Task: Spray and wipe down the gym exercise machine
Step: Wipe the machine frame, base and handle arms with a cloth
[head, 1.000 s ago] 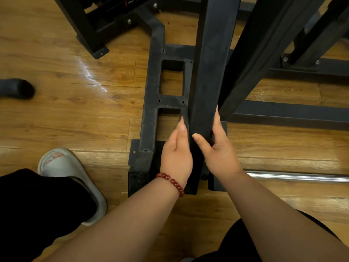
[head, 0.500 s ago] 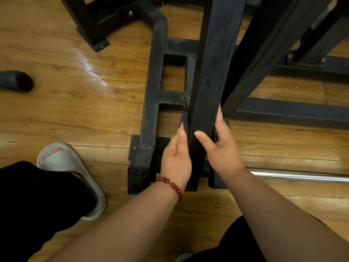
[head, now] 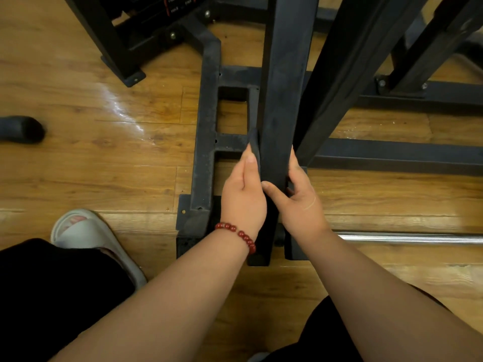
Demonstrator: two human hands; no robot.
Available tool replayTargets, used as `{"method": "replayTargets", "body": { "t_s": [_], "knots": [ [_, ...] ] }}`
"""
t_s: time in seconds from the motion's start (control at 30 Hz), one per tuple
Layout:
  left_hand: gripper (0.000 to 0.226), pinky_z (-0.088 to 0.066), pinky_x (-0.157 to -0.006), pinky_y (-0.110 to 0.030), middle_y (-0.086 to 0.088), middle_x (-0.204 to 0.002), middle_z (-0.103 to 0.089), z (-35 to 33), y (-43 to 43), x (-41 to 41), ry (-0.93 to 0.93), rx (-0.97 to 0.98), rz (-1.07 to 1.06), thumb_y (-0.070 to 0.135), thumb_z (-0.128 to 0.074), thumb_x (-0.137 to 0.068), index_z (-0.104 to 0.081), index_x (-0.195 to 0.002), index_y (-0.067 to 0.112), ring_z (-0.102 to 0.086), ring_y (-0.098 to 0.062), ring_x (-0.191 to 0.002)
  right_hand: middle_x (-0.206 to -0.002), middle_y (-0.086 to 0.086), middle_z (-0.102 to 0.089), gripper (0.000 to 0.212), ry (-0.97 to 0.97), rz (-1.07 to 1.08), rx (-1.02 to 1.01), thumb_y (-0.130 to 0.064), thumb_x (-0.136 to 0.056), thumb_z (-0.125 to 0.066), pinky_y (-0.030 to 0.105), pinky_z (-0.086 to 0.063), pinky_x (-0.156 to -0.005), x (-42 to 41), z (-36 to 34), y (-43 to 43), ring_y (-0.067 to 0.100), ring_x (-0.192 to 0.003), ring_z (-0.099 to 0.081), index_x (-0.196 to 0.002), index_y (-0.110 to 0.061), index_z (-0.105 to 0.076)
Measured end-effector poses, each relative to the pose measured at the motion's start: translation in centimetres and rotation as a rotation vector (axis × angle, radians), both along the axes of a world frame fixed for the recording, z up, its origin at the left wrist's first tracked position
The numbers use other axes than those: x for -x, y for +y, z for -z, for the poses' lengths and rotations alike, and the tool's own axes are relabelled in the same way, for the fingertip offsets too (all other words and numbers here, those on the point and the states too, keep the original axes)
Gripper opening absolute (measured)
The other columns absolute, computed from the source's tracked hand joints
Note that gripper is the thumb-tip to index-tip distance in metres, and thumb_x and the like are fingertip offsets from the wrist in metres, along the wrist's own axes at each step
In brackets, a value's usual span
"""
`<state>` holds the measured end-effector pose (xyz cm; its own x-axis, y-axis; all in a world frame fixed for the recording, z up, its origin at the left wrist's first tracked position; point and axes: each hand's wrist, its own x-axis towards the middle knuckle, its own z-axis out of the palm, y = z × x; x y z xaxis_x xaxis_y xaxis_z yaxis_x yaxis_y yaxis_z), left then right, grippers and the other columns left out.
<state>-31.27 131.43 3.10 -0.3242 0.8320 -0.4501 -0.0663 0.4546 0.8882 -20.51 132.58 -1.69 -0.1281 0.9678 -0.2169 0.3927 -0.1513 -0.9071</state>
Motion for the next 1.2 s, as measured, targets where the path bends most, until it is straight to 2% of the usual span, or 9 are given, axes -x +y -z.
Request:
{"method": "replayTargets", "body": {
  "t_s": [0.27,0.37,0.5,0.7,0.83,0.97,1.03,1.1,1.2],
  "knots": [
    [0.047,-0.022,-0.089,0.006,0.014,-0.15,-0.039,-3.2,2.6,-0.4,0.098,-0.113,0.045,0.042,-0.032,-0.104,-0.034,-0.149,0.031,-0.028,0.017,-0.117,-0.124,-0.019,-0.051,0.051,-0.079,0.163,-0.175,-0.033,-0.085,-0.07,0.037,-0.047,-0.104,0.4,-4.4,1.3,0.006,-0.123,-0.05,-0.133,-0.035,-0.052],
    [0.051,-0.024,-0.113,-0.017,0.01,-0.158,-0.028,-4.1,3.5,-0.4,0.176,-0.188,0.134,0.038,-0.032,-0.104,-0.02,-0.153,0.032,-0.025,0.004,-0.137,-0.112,-0.03,-0.046,0.046,-0.087,0.257,-0.226,-0.027,-0.086,-0.072,0.026,-0.048,-0.1,0.5,-6.1,2.0,0.001,-0.115,-0.051,-0.125,-0.038,-0.052],
    [0.059,-0.02,-0.118,-0.027,0.009,-0.162,-0.01,-5.3,4.8,-0.1,0.29,-0.272,0.265,0.035,-0.033,-0.104,-0.001,-0.154,0.035,-0.014,-0.006,-0.146,-0.121,-0.013,-0.053,0.039,-0.05,0.349,-0.31,-0.031,-0.085,-0.071,0.019,-0.045,-0.096,0.3,-8.1,2.9,0.002,-0.116,-0.052,-0.12,-0.037,-0.054],
    [0.052,-0.014,-0.099,0.007,0.004,-0.16,-0.022,-8.8,7.6,-0.4,0.426,-0.466,0.195,0.026,-0.035,-0.105,-0.016,-0.153,0.03,-0.016,0.005,-0.139,-0.116,-0.014,-0.051,0.041,-0.094,0.465,-0.489,-0.036,-0.084,-0.072,0.003,-0.039,-0.083,-0.4,-12.9,5.3,-0.005,-0.106,-0.05,-0.12,-0.035,-0.052],
    [0.047,-0.034,-0.112,-0.022,0.008,-0.154,-0.035,-11.8,9.2,-2.0,0.359,-0.543,0.265,0.029,-0.034,-0.105,-0.029,-0.151,0.029,-0.036,-0.007,-0.138,-0.121,-0.012,-0.047,0.049,-0.07,0.565,-0.606,-0.035,-0.081,-0.075,0.006,-0.04,-0.084,-0.8,-16.0,7.4,-0.005,-0.108,-0.047,-0.123,-0.03,-0.05],
    [0.043,-0.023,-0.087,0.01,0.011,-0.151,-0.038,-14.1,11.4,-2.8,0.214,-0.423,0.25,0.03,-0.033,-0.106,-0.034,-0.149,0.027,-0.03,0.009,-0.128,-0.13,-0.013,-0.046,0.06,-0.023,0.596,-0.615,-0.039,-0.081,-0.074,0.013,-0.041,-0.096,-1.1,-18.3,9.7,0.0,-0.12,-0.045,-0.133,-0.033,-0.045],
    [0.042,-0.031,-0.104,-0.007,0.009,-0.149,-0.042,-14.9,12.8,-2.6,0.169,-0.433,0.243,0.034,-0.033,-0.105,-0.038,-0.147,0.031,-0.039,-0.004,-0.133,-0.134,-0.012,-0.049,0.06,0.014,0.563,-0.62,-0.038,-0.083,-0.072,0.022,-0.044,-0.103,-1.4,-19.8,11.3,0.0,-0.124,-0.046,-0.137,-0.03,-0.045],
    [0.041,-0.043,-0.107,-0.042,0.004,-0.141,-0.052,-16.0,14.0,-2.3,0.143,-0.447,0.263,0.04,-0.034,-0.104,-0.041,-0.144,0.036,-0.051,-0.021,-0.128,-0.134,-0.013,-0.052,0.059,0.069,0.496,-0.615,-0.036,-0.086,-0.07,0.023,-0.045,-0.103,-1.9,-21.5,13.0,-0.001,-0.123,-0.049,-0.139,-0.03,-0.045],
    [0.04,-0.048,-0.101,-0.049,0.005,-0.133,-0.059,-17.4,15.2,-2.2,0.108,-0.476,0.301,0.042,-0.036,-0.103,-0.041,-0.143,0.043,-0.057,-0.022,-0.121,-0.129,-0.017,-0.058,0.054,0.097,0.376,-0.579,-0.032,-0.089,-0.067,0.028,-0.047,-0.103,-2.5,-22.5,14.4,-0.001,-0.121,-0.053,-0.139,-0.03,-0.046]
  ]
}}
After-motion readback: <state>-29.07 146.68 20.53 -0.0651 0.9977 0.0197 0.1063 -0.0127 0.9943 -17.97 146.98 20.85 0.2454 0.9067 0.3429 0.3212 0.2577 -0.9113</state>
